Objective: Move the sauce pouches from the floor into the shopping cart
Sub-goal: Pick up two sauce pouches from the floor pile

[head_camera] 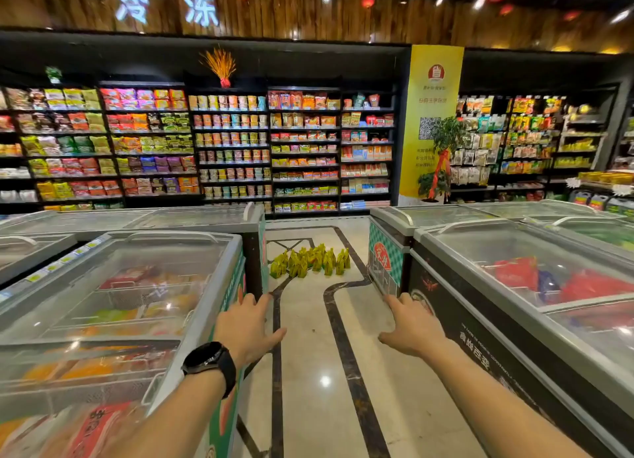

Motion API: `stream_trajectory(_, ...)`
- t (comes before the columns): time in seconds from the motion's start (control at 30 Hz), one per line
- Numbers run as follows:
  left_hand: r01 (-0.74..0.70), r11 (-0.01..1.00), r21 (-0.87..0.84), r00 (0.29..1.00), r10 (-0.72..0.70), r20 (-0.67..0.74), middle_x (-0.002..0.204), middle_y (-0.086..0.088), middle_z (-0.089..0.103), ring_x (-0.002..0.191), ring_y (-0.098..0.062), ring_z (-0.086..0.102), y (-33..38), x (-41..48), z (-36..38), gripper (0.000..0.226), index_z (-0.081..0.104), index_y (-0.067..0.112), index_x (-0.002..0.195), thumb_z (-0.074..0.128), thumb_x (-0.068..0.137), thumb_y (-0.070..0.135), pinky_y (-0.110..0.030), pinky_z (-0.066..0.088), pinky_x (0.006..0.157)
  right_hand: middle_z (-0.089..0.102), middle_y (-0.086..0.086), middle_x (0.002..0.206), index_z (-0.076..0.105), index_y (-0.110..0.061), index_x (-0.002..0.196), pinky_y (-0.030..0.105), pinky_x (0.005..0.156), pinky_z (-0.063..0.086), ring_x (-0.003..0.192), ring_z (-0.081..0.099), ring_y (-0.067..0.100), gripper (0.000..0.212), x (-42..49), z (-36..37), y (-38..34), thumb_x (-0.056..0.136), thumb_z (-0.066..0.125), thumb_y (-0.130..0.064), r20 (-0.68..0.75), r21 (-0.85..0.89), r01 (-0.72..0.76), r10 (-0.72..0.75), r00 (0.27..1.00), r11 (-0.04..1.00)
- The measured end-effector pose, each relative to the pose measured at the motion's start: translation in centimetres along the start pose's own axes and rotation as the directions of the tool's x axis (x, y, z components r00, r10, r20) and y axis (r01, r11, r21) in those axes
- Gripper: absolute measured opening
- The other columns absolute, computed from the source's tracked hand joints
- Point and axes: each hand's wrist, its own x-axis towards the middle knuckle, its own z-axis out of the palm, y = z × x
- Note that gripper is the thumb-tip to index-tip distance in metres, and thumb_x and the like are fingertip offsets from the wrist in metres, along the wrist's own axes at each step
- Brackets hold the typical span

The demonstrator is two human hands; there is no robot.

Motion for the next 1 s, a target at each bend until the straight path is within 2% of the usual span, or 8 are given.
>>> stream_trajectory(0.13, 0.010, 1.000, 0.015, 0.998, -0.011, 0.065, 0.132, -0.002, 0.053, 0.116, -0.021, 0.057, 2.5, 5.9, 2.8, 0.080, 0.026, 0.029, 0.153, 0.045, 0.088, 0.072, -0.034, 0.054, 0.091, 0.043, 0.005, 0.140, 0.032, -0.027, 0.143, 0.042, 0.097, 0.050, 0.126, 0.046, 0.026, 0.073, 6.0, 1.7, 3.6, 0.081, 0.065, -0.051, 0.036, 0.070, -0.006, 0.004, 0.999, 0.998)
stream_trajectory(0.33, 0.040, 0.999, 0.016, 0.993, -0.041, 0.107, 0.138, -0.003, 0.051, 0.121, -0.023, 0.056, 6.3, 16.2, 5.8, 0.079, 0.030, 0.027, 0.151, 0.048, 0.088, 0.070, -0.038, 0.054, 0.097, 0.040, 0.008, 0.147, 0.027, -0.026, 0.149, 0.043, 0.101, 0.048, 0.130, 0.045, 0.028, 0.081, 16.1, 3.1, 8.4, 0.082, 0.063, -0.054, 0.072, 0.060, -0.032, 0.028, 0.997, 0.998)
stream_trajectory(0.4, 0.043, 0.999, 0.025, 0.991, -0.046, 0.128, 0.134, -0.004, 0.054, 0.119, -0.024, 0.058, 7.3, 19.2, 6.7, 0.078, 0.032, 0.027, 0.149, 0.049, 0.088, 0.071, -0.043, 0.048, 0.105, 0.041, 0.009, 0.146, 0.028, -0.025, 0.149, 0.043, 0.102, 0.047, 0.130, 0.045, 0.028, 0.081, 19.2, 3.1, 9.3, 0.082, 0.064, -0.052, 0.075, 0.076, -0.026, 0.020, 0.997, 0.997)
stream_trajectory(0.5, 0.056, 0.998, 0.035, 0.988, -0.061, 0.141, 0.126, -0.003, 0.056, 0.112, -0.025, 0.060, 7.9, 23.4, 8.8, 0.075, 0.035, 0.028, 0.144, 0.049, 0.086, 0.073, -0.047, 0.049, 0.102, 0.043, 0.010, 0.143, 0.029, -0.023, 0.147, 0.041, 0.102, 0.047, 0.129, 0.046, 0.028, 0.079, 23.4, 4.0, 10.2, 0.083, 0.065, -0.050, 0.084, 0.075, -0.014, 0.008, 0.996, 0.997)
stream_trajectory(0.6, 0.083, 0.996, 0.031, 0.981, -0.087, 0.172, 0.128, -0.004, 0.055, 0.114, -0.025, 0.058, 7.6, 27.8, 11.2, 0.078, 0.033, 0.030, 0.147, 0.047, 0.084, 0.075, -0.046, 0.052, 0.097, 0.041, 0.008, 0.143, 0.028, -0.024, 0.147, 0.039, 0.099, 0.048, 0.129, 0.045, 0.028, 0.077, 28.4, 5.3, 10.6, 0.083, 0.067, -0.045, 0.107, 0.088, -0.015, 0.005, 0.994, 0.996)
stream_trajectory(0.7, 0.087, 0.995, 0.050, 0.977, -0.095, 0.193, 0.135, -0.005, 0.052, 0.122, -0.026, 0.054, 6.5, 32.9, 14.0, 0.079, 0.027, 0.030, 0.151, 0.046, 0.087, 0.072, -0.044, 0.051, 0.099, 0.039, 0.006, 0.146, 0.026, -0.025, 0.148, 0.040, 0.097, 0.049, 0.131, 0.043, 0.027, 0.080, 34.1, 7.1, 10.6, 0.082, 0.067, -0.043, 0.133, 0.101, -0.017, 0.003, 0.991, 0.995)
stream_trajectory(0.83, 0.100, 0.995, 0.024, 0.974, -0.103, 0.204, 0.132, -0.004, 0.052, 0.118, -0.024, 0.055, 4.0, 42.1, 18.2, 0.077, 0.029, 0.028, 0.150, 0.049, 0.088, 0.069, -0.038, 0.055, 0.091, 0.037, 0.005, 0.146, 0.024, -0.026, 0.150, 0.037, 0.099, 0.047, 0.132, 0.042, 0.025, 0.080, 43.4, 9.4, 10.3, 0.083, 0.065, -0.043, 0.155, 0.091, -0.021, 0.007, 0.988, 0.996)
stream_trajectory(1.0, 0.110, 0.994, -0.011, 0.966, -0.104, 0.236, 0.136, -0.004, 0.052, 0.123, -0.025, 0.055, 1.8, 54.8, 22.6, 0.074, 0.031, 0.028, 0.149, 0.048, 0.090, 0.068, -0.041, 0.050, 0.096, 0.037, 0.005, 0.144, 0.024, -0.025, 0.149, 0.034, 0.095, 0.045, 0.129, 0.042, 0.025, 0.078, 55.8, 11.2, 9.2, 0.084, 0.064, -0.042, 0.186, 0.062, -0.045, 0.033, 0.982, 0.997)
